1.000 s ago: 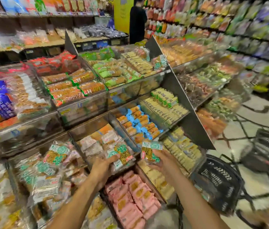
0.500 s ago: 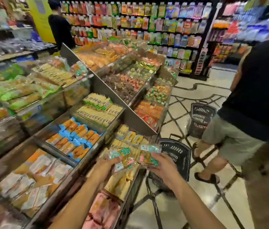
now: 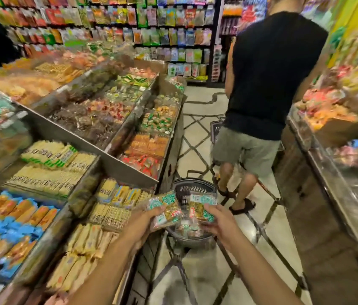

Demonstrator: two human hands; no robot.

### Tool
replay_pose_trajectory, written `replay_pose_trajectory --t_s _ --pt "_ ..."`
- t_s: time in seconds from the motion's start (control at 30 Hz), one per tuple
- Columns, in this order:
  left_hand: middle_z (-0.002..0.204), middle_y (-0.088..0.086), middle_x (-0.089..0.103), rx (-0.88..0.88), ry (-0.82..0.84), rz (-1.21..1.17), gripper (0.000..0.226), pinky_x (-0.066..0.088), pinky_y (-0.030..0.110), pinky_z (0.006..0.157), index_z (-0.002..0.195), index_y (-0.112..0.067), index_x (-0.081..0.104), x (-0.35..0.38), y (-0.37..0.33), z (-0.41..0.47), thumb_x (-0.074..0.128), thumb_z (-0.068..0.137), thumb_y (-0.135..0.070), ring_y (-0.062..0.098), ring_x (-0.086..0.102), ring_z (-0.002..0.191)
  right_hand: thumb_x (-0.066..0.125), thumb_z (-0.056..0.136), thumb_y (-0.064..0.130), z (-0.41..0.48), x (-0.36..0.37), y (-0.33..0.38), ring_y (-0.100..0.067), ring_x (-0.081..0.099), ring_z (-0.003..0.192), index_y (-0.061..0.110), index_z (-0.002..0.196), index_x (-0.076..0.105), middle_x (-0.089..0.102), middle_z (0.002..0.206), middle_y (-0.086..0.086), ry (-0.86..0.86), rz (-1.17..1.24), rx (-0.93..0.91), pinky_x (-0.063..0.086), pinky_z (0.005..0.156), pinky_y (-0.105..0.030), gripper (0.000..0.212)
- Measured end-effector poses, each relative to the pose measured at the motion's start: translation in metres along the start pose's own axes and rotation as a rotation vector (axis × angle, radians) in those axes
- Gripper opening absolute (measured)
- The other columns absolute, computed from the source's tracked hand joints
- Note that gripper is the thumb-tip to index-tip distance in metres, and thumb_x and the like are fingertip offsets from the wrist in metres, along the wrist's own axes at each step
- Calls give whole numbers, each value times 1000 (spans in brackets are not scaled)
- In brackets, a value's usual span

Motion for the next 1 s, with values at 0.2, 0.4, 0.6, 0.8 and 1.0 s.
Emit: replay_pose_trajectory --t_s 0.2,0.4,0.6,0.8,1.0 --pt "114 27 74 -49 132 -4 42 55 51 102 108 -3 76 47 -15 81 93 75 -24 37 72 95 74 95 25 53 -35 32 -29 77 102 7 128 65 77 114 -14 -103 4 5 64 79 -43 38" --pt "128 21 69 -143 231 -21 92 43 51 114 137 -9 61 69 -7 181 103 59 -34 29 51 115 71 98 20 104 -57 49 -27 77 100 9 125 66 78 112 -13 -216 33 22 65 73 -38 30" --pt "116 17 76 -229 166 34 35 63 37 81 121 -3 67 84 1 221 77 88 -2 29 76 100 75 96 25 157 -74 24 -29 76 106 6 128 64 77 115 -14 -286 71 100 64 86 -43 39" --pt "79 11 78 -310 29 35 9 57 24 51 89 -2 66 82 39 273 74 90 2 15 74 63 73 95 15 212 -106 -10 -32 76 96 -8 118 64 72 116 -27 -347 51 180 64 69 -39 33" --pt "87 14 75 -334 -95 55 24 58 29 64 79 -7 62 80 86 324 85 83 -10 22 73 77 91 69 39 271 -132 -54 -42 73 106 -1 113 67 75 115 -21 -327 -13 311 53 100 -66 65"
Point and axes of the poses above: each hand's wrist, its own z-axis towards the middle knuckle, its own x-axis out of the palm, y = z × x, the point moved 8 cm from there along z, towards the middle knuckle
